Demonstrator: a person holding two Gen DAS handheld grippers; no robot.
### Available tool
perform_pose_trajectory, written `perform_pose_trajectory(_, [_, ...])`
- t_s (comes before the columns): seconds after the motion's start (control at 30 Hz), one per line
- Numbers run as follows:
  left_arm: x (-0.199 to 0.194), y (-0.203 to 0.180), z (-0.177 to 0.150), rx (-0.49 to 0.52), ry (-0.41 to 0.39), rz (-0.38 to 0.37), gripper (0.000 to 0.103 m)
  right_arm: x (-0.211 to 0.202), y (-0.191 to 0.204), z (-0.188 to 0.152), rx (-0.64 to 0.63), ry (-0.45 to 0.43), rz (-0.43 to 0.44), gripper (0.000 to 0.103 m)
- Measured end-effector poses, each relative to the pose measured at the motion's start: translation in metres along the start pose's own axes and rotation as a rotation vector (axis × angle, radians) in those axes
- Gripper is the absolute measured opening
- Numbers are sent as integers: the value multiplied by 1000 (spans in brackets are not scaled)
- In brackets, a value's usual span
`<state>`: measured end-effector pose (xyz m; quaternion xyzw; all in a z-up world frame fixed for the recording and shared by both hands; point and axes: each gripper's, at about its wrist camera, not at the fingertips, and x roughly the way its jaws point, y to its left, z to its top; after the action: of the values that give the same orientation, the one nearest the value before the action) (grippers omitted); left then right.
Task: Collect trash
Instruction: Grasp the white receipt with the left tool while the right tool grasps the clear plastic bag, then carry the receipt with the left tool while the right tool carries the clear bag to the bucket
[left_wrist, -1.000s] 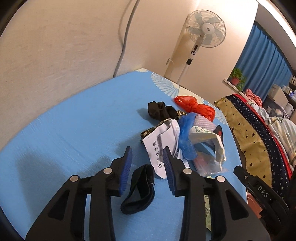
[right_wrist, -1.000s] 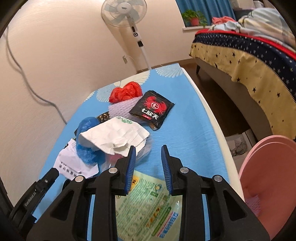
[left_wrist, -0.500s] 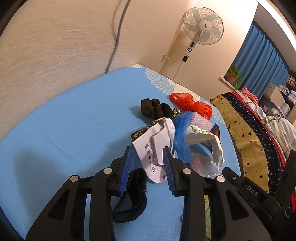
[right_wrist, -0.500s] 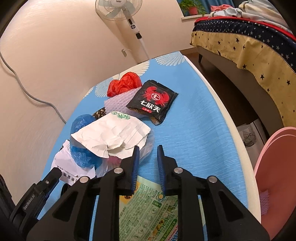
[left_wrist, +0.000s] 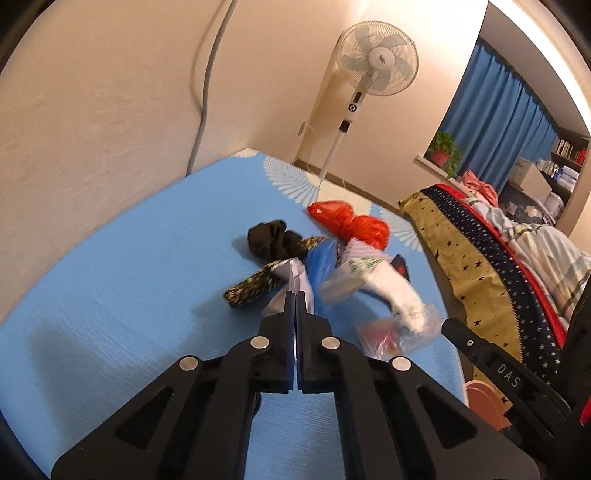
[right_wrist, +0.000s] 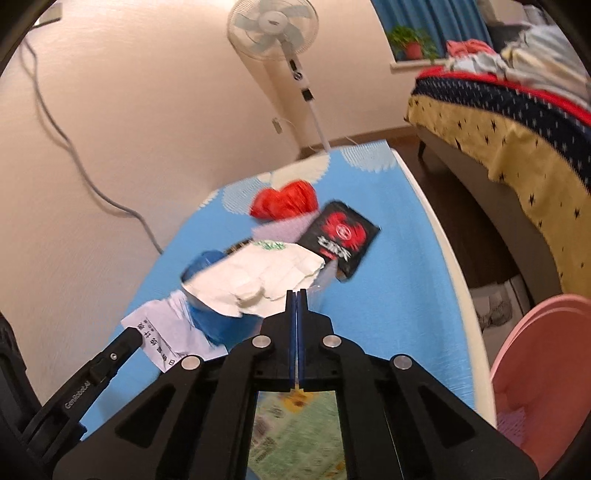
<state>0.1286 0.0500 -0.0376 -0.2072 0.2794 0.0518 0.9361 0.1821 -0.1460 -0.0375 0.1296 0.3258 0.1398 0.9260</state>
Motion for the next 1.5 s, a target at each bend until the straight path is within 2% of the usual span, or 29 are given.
perform_pose_trajectory(0.33, [-47,-5,11,28,-57,-44,0,-50,18,11,-95,-56,-9,0])
perform_pose_trajectory(0.6, [-74,-16,5,91,-60,-58,0,-100,20,11,-161,-92,-64,0])
perform_pose_trajectory(0.97, [-101,-36,-9,160,-64,-104,0,-159,10,2,-190,-116,-153,0])
perform_pose_trajectory(1.2, [-109,-53,-21,197,-53,-144,0,-181,-1,-6,-193,-134,-214,0])
perform_pose_trajectory(1.5, [-112,-76,-34,241,-43,-194,0,-191,-14,-15,-183,-152,-287,0])
